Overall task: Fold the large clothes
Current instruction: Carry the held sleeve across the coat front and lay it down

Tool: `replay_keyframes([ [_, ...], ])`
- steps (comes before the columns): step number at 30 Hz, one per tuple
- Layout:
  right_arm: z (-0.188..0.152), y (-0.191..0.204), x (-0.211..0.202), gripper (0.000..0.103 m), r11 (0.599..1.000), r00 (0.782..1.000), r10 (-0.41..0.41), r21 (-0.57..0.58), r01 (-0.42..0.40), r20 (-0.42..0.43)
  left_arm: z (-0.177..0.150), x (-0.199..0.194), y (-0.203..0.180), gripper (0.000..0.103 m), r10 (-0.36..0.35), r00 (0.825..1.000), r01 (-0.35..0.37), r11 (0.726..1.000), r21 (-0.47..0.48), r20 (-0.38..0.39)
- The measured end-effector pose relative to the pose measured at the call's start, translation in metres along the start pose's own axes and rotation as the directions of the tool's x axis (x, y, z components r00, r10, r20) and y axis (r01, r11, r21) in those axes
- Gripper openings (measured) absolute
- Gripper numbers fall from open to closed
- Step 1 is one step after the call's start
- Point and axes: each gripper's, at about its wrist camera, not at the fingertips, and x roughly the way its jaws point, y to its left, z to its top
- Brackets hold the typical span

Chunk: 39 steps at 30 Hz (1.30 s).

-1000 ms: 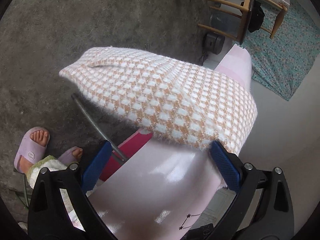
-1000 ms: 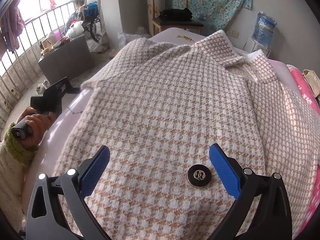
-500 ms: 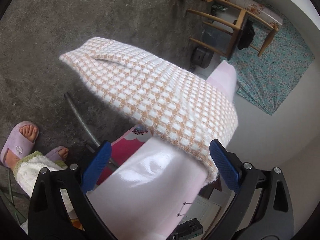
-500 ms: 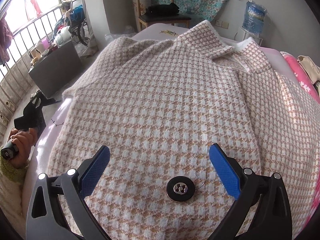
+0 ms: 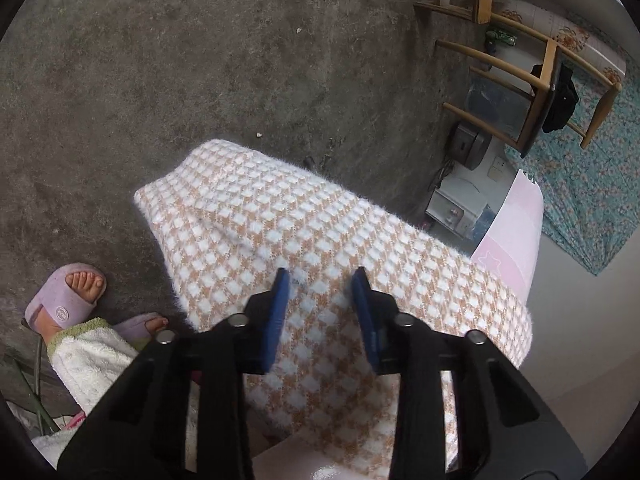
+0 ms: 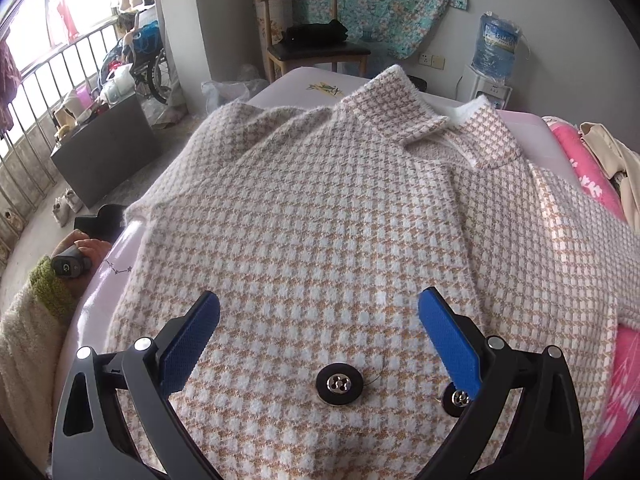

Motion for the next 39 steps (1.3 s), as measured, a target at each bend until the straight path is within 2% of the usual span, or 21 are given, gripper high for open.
replay_keyframes([
  [2, 0.003, -0.007, -0.005, 0.097, 1.000, 1.000, -0.010, 0.008, 0.010, 0.009, -0.004, -0.012, -0.015, 0.000, 0.037, 0.998, -0.040, 0.997, 0.070, 0.053],
  [3, 0.004, -0.010, -0.008, 0.097, 1.000, 1.000, -0.016, 0.012, 0.016, 0.016, -0.009, -0.022, -0.028, 0.000, 0.065, 0.992, -0.078, 0.989, 0.125, 0.112],
  [5, 0.007, -0.018, -0.015, 0.097, 0.999, 0.999, -0.026, 0.021, 0.025, 0.031, -0.025, -0.047, -0.057, 0.000, 0.090, 0.967, -0.154, 0.951, 0.267, 0.237],
  [6, 0.008, -0.022, -0.018, 0.097, 0.999, 0.999, -0.029, 0.028, 0.028, 0.039, -0.033, -0.057, -0.071, 0.000, 0.090, 0.959, -0.175, 0.933, 0.313, 0.269],
  [8, 0.009, -0.029, -0.025, 0.097, 0.998, 0.998, -0.032, 0.046, 0.029, 0.054, -0.045, -0.071, -0.090, 0.000, 0.107, 0.955, -0.207, 0.909, 0.361, 0.278],
  [10, 0.011, -0.037, -0.032, 0.097, 0.997, 0.997, -0.033, 0.068, 0.028, 0.071, -0.051, -0.078, -0.096, 0.000, 0.145, 0.956, -0.233, 0.904, 0.359, 0.254],
  [11, 0.011, -0.042, -0.036, 0.097, 0.997, 0.996, -0.033, 0.079, 0.027, 0.080, -0.053, -0.078, -0.094, 0.005, 0.162, 0.961, -0.233, 0.910, 0.343, 0.223],
  [12, 0.010, -0.046, -0.039, 0.097, 0.996, 0.996, -0.033, 0.089, 0.025, 0.087, -0.054, -0.077, -0.089, 0.028, 0.176, 0.968, -0.227, 0.917, 0.327, 0.177],
  [13, 0.010, -0.049, -0.041, 0.097, 0.995, 0.995, -0.034, 0.095, 0.025, 0.092, -0.056, -0.074, -0.081, 0.044, 0.176, 0.976, -0.208, 0.928, 0.310, 0.131],
  [14, 0.010, -0.051, -0.042, 0.097, 0.995, 0.995, -0.036, 0.099, 0.027, 0.092, -0.059, -0.070, -0.072, 0.066, 0.157, 0.983, -0.178, 0.940, 0.291, 0.092],
  [16, 0.008, -0.053, -0.041, 0.097, 0.995, 0.996, -0.032, 0.100, 0.024, 0.084, -0.066, -0.065, -0.051, 0.070, 0.125, 0.992, -0.129, 0.957, 0.260, 0.030],
  [18, 0.006, -0.048, -0.037, 0.097, 0.996, 0.997, -0.024, 0.086, 0.018, 0.072, -0.068, -0.058, -0.027, 0.085, 0.072, 0.997, -0.063, 0.980, 0.189, -0.040],
  [21, 0.004, -0.035, -0.029, 0.097, 0.998, 0.998, -0.007, 0.057, 0.004, 0.055, -0.071, -0.045, 0.001, 0.090, -0.012, 0.995, 0.021, 0.996, 0.084, -0.104],
  [24, 0.006, -0.016, -0.019, 0.097, 0.999, 0.999, 0.020, 0.036, -0.022, 0.043, -0.061, -0.026, 0.019, 0.092, -0.098, 0.986, 0.098, 0.995, -0.007, -0.134],
  [27, 0.010, 0.003, -0.012, 0.097, 0.999, 0.998, 0.045, 0.024, -0.046, 0.046, -0.047, -0.001, 0.033, 0.092, -0.191, 0.966, 0.171, 0.978, -0.123, -0.173],
  [31, 0.015, 0.020, -0.009, 0.097, 0.997, 0.997, 0.068, 0.034, -0.069, 0.049, -0.039, 0.019, 0.040, 0.091, -0.254, 0.956, 0.224, 0.956, -0.190, -0.149],
  [32, 0.016, 0.023, -0.009, 0.097, 0.997, 0.996, 0.068, 0.033, -0.069, 0.051, -0.037, 0.020, 0.041, 0.091, -0.253, 0.959, 0.225, 0.954, -0.200, -0.128],
  [36, 0.018, 0.032, -0.009, 0.097, 0.998, 0.997, 0.054, 0.011, -0.054, 0.047, -0.033, 0.017, 0.038, 0.051, -0.257, 0.963, 0.237, 0.950, -0.205, -0.080],
  [37, 0.019, 0.032, -0.009, 0.097, 0.999, 0.998, 0.048, 0.007, -0.049, 0.046, -0.030, 0.013, 0.034, 0.044, -0.252, 0.965, 0.235, 0.955, -0.181, -0.073],
  [39, 0.020, 0.031, -0.010, 0.097, 0.999, 0.998, 0.039, 0.006, -0.039, 0.047, -0.030, 0.004, 0.023, 0.023, -0.239, 0.970, 0.231, 0.966, -0.117, -0.053],
])
